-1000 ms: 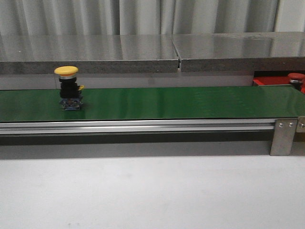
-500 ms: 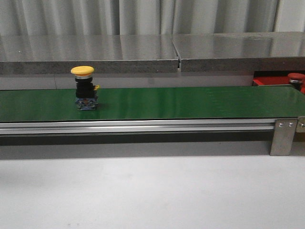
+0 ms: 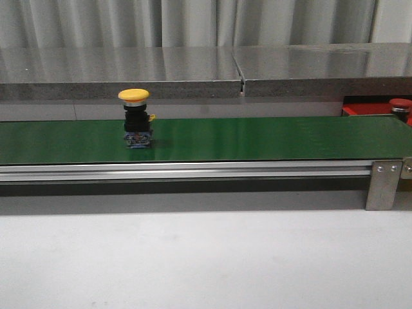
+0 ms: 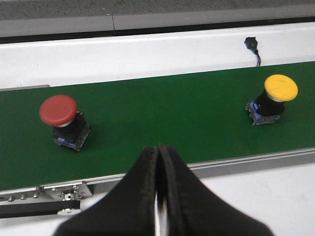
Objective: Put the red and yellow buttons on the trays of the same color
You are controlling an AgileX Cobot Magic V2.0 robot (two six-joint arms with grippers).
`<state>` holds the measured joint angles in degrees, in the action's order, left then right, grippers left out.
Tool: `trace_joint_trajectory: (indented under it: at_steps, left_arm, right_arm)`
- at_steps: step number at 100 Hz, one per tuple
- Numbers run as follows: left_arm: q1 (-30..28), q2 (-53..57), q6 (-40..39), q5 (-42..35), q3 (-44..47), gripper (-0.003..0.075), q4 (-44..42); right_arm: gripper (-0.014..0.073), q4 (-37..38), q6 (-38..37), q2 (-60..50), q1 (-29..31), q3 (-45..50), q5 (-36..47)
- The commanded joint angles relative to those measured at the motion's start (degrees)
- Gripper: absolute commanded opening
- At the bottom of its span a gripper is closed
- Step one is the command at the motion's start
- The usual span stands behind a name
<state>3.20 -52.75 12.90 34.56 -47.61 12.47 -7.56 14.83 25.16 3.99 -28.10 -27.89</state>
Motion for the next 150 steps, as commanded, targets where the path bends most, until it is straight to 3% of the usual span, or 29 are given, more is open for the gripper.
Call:
trace_joint_trajectory:
  at_steps: [1, 13, 40, 49, 59, 76, 83, 125, 150]
  left_arm:
    - [0.42, 3.95, 0.11, -4.53, 1.20, -0.0019, 1.13]
    - [0.42, 7.55, 0.11, -5.52, 4.03, -0.0019, 1.13]
    - [0.42, 12.96, 0.11, -9.80, 7.33, -0.0019, 1.03]
    - [0.42, 13.10, 0.11, -9.80, 7.33, -0.0019, 0.63]
    - [0.42, 13.10, 0.11, -9.70, 7.33, -0.0019, 0.54]
    - [0.42, 13.10, 0.11, -9.70, 7.33, -0.0019, 0.54]
    - [0.42, 13.10, 0.11, -9.70, 7.33, -0.0019, 0.54]
    - [0.42, 13.10, 0.11, -9.70, 7.33, -0.0019, 0.54]
    - [0.42, 13.10, 0.11, -9.70, 7.33, -0.0019, 0.54]
  right_arm:
    - [-0.0068, -1.00, 0.65, 2.27, 0.06, -3.65, 2.48]
    - [-0.0067, -1.46, 0.65, 7.40, -1.62, -7.87, 1.50]
    - [-0.0066, -1.41, 0.65, 25.80, -12.64, -22.25, -4.53]
    - [-0.0029, -1.46, 0.65, 32.48, -15.45, -27.12, -6.18]
    - [0.0134, -1.46, 0.65, 39.21, -18.53, -32.62, -7.90]
    - [0.0576, -1.46, 0.65, 49.71, -23.81, -41.17, -11.51]
    - [0.0668, -1.46, 0.65, 53.67, -25.72, -44.62, -12.96]
    - [0.0644, -1.61, 0.65, 74.90, -31.70, -66.30, -29.10]
    - [0.0644, -1.61, 0.65, 83.49, -31.88, -74.44, -29.52]
